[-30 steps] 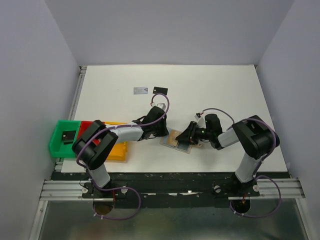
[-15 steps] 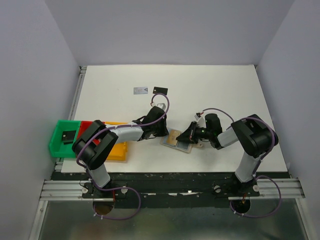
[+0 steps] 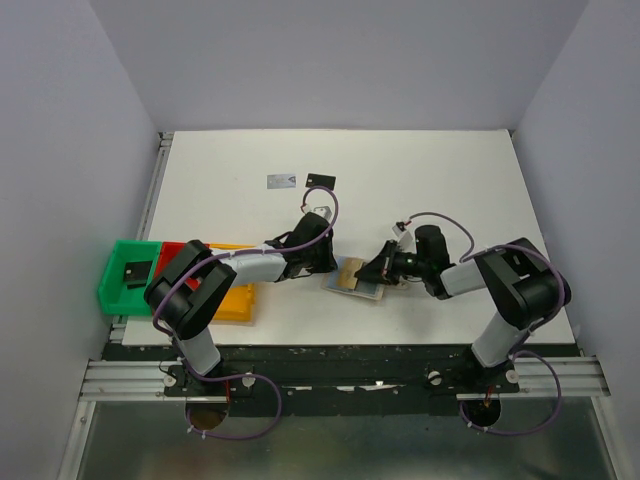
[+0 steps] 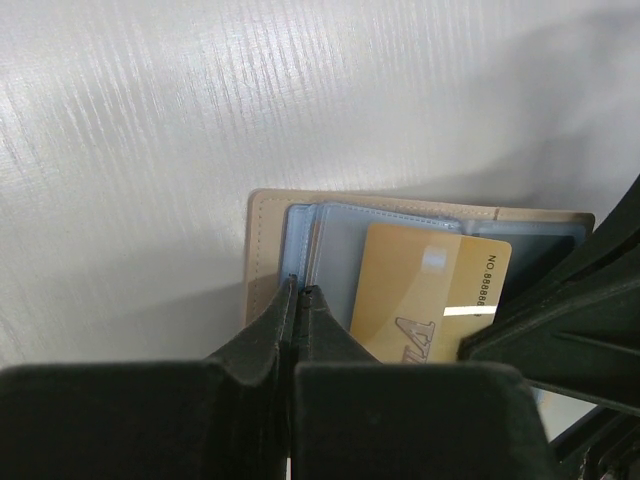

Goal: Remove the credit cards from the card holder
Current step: Remove the credit card from the card holder.

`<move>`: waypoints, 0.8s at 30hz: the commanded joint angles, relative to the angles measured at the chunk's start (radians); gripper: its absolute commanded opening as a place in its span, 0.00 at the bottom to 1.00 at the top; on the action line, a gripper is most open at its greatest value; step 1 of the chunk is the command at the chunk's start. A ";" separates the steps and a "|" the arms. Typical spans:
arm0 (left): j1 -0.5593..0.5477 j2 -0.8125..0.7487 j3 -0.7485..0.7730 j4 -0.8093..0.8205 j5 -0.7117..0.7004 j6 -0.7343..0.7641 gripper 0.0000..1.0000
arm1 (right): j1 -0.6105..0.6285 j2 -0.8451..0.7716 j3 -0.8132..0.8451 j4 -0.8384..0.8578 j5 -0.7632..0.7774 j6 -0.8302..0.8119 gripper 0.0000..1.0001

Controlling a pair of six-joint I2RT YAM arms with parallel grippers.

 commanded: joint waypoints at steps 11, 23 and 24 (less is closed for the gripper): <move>-0.004 0.024 -0.029 -0.106 -0.032 0.001 0.00 | -0.040 -0.184 0.004 -0.289 0.040 -0.172 0.01; -0.002 -0.021 0.043 -0.152 -0.023 0.037 0.09 | -0.099 -0.356 0.024 -0.619 0.124 -0.320 0.00; -0.004 -0.028 0.051 -0.152 -0.013 0.040 0.17 | -0.101 -0.379 0.029 -0.640 0.132 -0.327 0.00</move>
